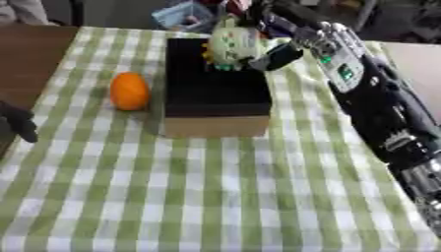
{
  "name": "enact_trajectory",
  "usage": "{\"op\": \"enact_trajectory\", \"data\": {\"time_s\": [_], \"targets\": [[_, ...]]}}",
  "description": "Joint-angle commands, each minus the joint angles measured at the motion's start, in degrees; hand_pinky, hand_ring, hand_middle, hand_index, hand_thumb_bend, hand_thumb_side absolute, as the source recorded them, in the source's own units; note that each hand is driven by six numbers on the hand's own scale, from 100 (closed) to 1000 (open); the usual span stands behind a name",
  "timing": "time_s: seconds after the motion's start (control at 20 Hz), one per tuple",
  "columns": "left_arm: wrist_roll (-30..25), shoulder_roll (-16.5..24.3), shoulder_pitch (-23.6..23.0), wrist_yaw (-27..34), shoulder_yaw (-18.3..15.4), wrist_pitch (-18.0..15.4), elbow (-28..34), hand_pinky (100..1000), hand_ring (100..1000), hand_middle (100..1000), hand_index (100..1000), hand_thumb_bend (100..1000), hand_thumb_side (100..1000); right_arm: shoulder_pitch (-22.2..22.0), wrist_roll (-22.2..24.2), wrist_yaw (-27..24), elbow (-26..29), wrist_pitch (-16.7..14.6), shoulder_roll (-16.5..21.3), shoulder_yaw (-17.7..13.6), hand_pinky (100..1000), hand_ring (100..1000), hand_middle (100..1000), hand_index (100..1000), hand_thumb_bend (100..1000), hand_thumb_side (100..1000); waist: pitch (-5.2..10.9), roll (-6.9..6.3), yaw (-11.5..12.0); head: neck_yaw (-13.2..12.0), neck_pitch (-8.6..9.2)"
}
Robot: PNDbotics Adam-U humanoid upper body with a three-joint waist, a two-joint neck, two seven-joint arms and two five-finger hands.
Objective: Pick up objects on the table and place them in the box.
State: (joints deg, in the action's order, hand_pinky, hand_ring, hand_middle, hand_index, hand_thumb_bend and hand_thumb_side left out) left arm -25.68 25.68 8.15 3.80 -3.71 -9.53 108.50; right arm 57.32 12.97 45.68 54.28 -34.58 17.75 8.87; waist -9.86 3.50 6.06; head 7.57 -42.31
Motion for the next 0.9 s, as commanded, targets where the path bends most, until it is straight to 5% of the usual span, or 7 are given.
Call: {"op": "enact_trajectory", "data": {"time_s": [0.05,0.6,0.9], "targets": [[-0.24,1.16,0.77,0.31,-0.01,-0.05,0.81,630,539,554,720,100,675,1.33,-0.06,3.26,-0.47,-1.0,-0.48,-0.04,713,505,482,657,305,275,0.79,-0.55,0.09,0.31,0.49],[-0.26,1.21,0.85,0.34,-0.03,-0.15,0.82,630,539,555,721,100,673,0.78,1.17,8.97,-0.57,-4.03,-1.44,1.24,785,806,821,901,534,633,0.63,-0.75,-0.27,0.07,0.74],[0.14,1.68,1.06,0.36,-0.35,-0.3,0.72,629,540,556,721,100,667,0.4,0.38,4.39,2.68,-3.64,0.73,0.95,782,786,807,892,450,546,0.39,-0.74,-0.96,-0.81,0.93]]}}
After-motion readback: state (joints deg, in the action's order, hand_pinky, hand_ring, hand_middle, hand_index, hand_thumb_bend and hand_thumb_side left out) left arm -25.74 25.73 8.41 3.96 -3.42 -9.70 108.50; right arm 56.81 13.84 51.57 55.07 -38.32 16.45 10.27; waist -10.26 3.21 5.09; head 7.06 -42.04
